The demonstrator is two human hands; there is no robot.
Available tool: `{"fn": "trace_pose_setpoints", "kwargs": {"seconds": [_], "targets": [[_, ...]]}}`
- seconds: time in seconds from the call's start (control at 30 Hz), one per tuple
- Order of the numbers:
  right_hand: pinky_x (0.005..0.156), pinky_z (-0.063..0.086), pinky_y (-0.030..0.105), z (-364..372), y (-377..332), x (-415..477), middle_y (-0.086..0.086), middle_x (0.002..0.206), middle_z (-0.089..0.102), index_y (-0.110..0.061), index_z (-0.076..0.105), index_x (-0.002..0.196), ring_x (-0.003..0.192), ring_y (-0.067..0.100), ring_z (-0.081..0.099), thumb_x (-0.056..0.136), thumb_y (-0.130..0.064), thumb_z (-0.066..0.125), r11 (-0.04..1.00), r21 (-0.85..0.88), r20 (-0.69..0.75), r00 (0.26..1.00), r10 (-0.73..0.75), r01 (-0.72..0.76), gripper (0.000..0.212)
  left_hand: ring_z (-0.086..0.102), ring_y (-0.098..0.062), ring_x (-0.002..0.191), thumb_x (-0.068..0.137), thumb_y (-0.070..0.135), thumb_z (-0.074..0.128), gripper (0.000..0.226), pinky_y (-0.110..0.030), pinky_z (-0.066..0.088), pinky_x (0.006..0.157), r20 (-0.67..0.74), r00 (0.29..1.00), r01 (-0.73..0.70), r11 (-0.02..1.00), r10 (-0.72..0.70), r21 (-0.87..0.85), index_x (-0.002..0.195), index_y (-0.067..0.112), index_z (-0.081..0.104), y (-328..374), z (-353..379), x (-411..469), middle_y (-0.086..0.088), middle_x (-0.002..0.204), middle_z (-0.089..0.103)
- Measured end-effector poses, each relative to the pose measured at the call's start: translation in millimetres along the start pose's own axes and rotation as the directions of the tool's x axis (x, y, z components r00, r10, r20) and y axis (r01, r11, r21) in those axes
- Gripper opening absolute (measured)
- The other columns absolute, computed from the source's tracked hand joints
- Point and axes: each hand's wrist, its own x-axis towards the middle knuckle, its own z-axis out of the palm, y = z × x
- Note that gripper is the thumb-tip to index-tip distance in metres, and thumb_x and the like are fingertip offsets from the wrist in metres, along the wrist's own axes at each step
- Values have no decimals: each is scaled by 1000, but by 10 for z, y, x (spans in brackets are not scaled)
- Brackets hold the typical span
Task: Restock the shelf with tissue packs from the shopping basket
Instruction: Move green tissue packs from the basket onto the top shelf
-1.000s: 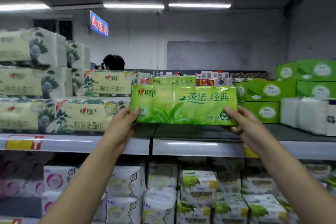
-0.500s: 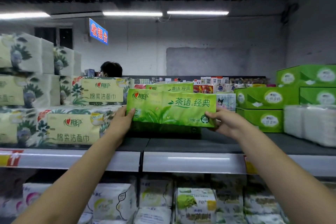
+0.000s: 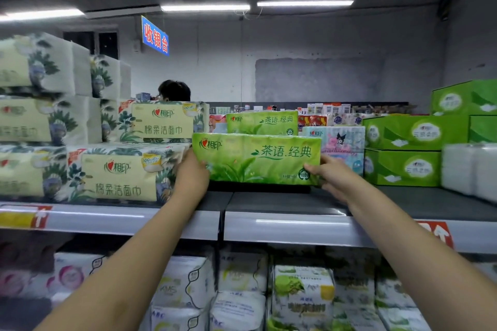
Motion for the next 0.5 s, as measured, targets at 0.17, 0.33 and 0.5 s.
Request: {"fn": "trace_pose_setpoints", "kwargs": {"seconds": [0.17,0.33,0.5], "targets": [[61,39,22,21,-7,-67,1,112,60,-13,53,128,94,15,54,92,-17,61,972,-203,-51,990,-134,121,37,56,-33,90,87,-12,45,25,-32,41,71,-111,990,-76,990,89,117,110,-6,54,30,6,-67,-24,107,59],[86,44,30,14,18,-85,4,119,62,-9,54,129,100,17,55,91,-16,61,944,-299,-27,987,-158,143,39,53,-29,85,86,-11,47,49,-36,46,70,-197,971,-108,982,138,155,133,0,44,15,7,-122,-22,115,58],[95,47,37,-3,55,-67,8,122,64,-10,57,125,106,22,60,88,-18,66,933,-339,-16,991,-134,121,39,54,-39,104,86,-9,47,64,-46,49,84,-215,938,-211,941,271,265,147,10,35,-1,24,-154,-25,123,55]]}}
